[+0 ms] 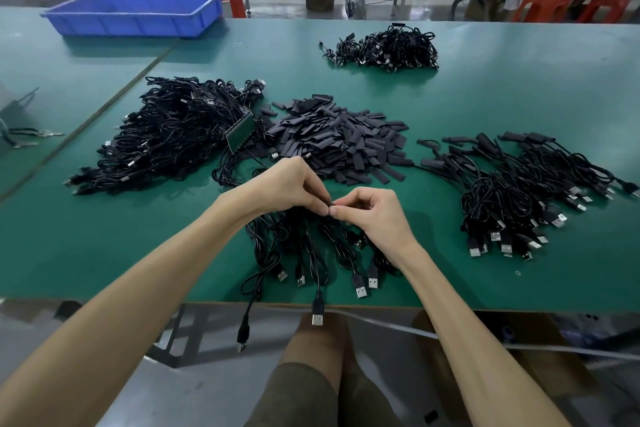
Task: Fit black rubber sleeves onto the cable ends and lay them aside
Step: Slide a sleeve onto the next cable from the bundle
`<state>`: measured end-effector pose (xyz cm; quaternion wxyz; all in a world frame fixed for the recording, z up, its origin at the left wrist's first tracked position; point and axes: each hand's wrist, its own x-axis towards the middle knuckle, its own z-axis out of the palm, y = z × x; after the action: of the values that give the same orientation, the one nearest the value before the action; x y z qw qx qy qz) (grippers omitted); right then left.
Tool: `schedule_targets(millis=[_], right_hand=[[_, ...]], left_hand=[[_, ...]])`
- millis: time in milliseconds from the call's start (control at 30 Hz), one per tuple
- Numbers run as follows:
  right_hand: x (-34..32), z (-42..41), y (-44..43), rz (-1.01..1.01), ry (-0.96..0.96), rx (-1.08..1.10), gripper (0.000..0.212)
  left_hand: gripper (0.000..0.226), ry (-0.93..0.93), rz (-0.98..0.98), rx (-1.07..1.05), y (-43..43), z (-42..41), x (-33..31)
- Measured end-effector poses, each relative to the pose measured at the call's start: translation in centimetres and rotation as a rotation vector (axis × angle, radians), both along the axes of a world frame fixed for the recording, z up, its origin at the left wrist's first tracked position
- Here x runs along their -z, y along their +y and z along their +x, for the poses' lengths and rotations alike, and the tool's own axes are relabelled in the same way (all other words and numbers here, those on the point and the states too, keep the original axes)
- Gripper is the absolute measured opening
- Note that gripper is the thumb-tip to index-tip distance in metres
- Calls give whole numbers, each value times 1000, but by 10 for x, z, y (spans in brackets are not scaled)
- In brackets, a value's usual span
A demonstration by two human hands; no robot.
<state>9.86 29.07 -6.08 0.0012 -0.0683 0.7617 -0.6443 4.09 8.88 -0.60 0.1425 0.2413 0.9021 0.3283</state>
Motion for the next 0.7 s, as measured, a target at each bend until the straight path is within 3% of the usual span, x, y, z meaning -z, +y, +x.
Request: schedule_targets(millis=[300, 700], right_hand=[[-1, -1, 0, -44, 4, -44, 2], [2, -5, -1, -70, 1, -37, 10]], left_hand=[[21, 28, 50, -42, -5, 1, 2], [25, 25, 112, -48, -7, 5, 1]])
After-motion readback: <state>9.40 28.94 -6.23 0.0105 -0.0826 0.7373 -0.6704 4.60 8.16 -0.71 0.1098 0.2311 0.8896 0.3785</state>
